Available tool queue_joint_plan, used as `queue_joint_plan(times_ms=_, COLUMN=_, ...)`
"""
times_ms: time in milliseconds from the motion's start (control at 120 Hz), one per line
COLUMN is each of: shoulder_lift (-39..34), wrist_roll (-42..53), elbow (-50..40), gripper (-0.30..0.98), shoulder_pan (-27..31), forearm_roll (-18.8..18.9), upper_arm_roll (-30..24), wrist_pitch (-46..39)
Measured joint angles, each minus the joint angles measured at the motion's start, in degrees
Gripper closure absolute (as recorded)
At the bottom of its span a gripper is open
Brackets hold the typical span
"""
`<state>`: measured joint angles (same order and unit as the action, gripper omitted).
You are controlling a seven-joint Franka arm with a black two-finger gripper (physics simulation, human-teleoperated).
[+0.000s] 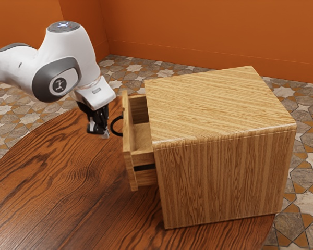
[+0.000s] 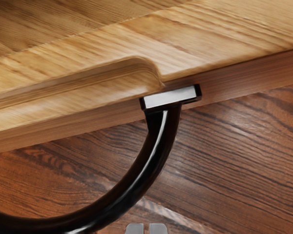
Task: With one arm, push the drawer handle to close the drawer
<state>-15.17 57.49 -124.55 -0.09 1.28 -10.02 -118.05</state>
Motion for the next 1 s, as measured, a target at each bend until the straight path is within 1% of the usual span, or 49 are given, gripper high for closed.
queue_joint_plan(times_ms=608, shoulder_lift=5.93, wrist_roll=-4.41, elbow=6.05, gripper=0.78, shoulder_pan=-3.34, forearm_roll=0.43, upper_arm_roll=0.0, wrist_pitch=-0.64)
queue_joint_plan(times_ms=1000, shoulder_lift=7.26, wrist_roll=-5.71, elbow=8.24, gripper=0.78, shoulder_pan=-4.73, forearm_roll=0.42, upper_arm_roll=-0.01, wrist_pitch=-0.71)
